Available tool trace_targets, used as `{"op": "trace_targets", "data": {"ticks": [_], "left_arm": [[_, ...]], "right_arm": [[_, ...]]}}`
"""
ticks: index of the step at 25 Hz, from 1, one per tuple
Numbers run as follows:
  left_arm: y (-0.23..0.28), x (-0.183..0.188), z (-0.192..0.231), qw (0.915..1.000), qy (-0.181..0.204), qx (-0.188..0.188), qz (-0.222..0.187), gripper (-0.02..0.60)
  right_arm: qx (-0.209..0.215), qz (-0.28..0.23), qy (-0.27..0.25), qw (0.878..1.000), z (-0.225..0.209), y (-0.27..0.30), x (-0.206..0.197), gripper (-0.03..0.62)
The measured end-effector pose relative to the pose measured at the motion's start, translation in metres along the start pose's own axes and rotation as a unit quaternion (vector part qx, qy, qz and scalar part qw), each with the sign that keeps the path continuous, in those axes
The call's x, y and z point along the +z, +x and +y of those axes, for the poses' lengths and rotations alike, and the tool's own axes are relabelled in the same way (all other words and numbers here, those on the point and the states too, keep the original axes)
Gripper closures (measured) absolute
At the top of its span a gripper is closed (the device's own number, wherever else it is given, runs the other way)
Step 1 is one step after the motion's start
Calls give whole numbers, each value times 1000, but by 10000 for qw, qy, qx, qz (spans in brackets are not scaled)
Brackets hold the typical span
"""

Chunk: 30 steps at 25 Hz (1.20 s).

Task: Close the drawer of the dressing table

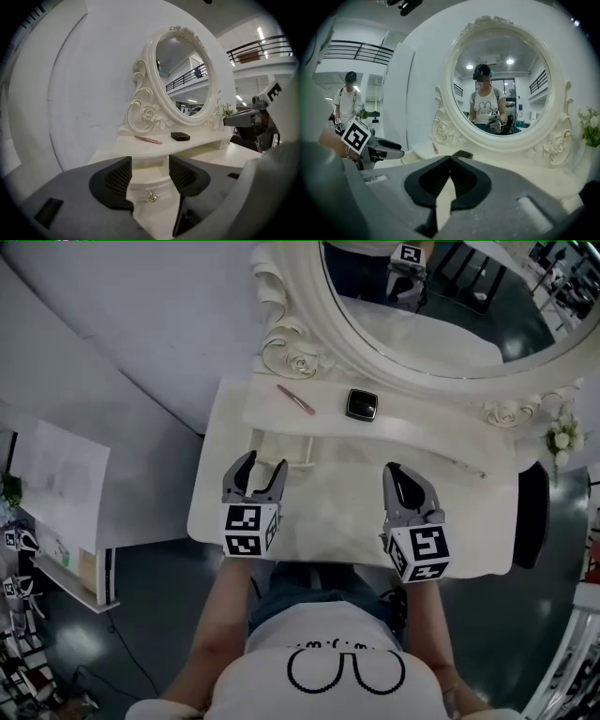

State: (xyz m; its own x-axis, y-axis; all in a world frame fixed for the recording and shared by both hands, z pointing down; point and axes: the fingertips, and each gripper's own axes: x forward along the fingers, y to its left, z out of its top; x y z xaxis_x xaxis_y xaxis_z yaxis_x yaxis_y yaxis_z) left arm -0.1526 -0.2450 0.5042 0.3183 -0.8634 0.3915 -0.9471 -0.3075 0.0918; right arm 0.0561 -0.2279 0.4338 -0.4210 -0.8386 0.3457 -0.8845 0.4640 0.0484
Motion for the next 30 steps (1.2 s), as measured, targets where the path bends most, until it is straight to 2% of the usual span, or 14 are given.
{"op": "trace_targets", "data": {"ticks": [9,15,16,19,20,30], "left_arm": [[7,-64,0,9978,-326,0,571,337],[20,-91,1,9952,-246,6,949,353],[20,-93,2,9950,-240,37,974,360],[21,-95,3,9949,-248,95,978,470],[21,-95,2,9948,-254,87,980,485],[20,-84,-1,9946,-360,34,977,485]], "right_arm": [[-17,393,0,9992,17,6,-31,592],[-11,511,-116,9986,25,7,-37,592],[-21,517,-121,9986,25,6,-37,592],[-78,522,-113,9985,23,5,-37,592],[-98,530,-113,9985,22,4,-37,592],[-164,508,-122,9985,21,4,-33,592]]}}
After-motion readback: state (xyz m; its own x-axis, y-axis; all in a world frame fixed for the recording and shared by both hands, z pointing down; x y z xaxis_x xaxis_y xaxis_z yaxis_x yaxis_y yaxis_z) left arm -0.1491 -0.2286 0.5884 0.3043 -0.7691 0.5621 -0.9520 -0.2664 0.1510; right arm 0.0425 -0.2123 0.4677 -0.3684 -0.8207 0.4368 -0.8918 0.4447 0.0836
